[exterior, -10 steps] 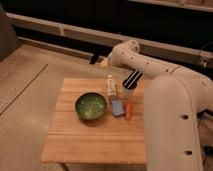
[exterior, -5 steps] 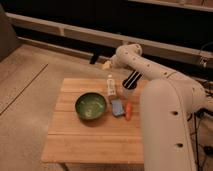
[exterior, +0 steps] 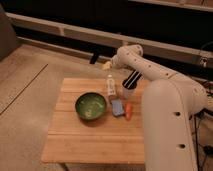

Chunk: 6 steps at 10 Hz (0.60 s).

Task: Stand the bottle upright

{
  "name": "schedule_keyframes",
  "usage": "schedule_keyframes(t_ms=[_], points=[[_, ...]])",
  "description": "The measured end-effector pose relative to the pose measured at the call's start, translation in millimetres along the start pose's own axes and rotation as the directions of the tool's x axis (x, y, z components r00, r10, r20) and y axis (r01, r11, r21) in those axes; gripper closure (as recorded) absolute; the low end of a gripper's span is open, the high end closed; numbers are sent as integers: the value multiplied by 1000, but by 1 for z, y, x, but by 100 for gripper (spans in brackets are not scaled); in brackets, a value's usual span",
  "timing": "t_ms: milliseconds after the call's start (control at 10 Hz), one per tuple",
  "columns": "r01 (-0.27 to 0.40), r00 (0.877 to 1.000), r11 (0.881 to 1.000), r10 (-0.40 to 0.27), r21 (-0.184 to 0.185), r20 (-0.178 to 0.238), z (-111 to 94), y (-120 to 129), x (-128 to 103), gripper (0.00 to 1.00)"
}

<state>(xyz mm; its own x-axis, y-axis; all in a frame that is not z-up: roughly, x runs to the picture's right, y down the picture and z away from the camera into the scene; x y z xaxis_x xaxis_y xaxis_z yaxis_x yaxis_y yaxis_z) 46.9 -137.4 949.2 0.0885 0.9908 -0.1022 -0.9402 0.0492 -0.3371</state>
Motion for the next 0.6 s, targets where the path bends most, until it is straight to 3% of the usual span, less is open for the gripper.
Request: schedule_keyframes(t_ms=[300,600], points=[[3,1000,1000,-3,-18,-3,8,0,-1,35],[-25,997,1000,24,-17,-73,30,-11,15,35]])
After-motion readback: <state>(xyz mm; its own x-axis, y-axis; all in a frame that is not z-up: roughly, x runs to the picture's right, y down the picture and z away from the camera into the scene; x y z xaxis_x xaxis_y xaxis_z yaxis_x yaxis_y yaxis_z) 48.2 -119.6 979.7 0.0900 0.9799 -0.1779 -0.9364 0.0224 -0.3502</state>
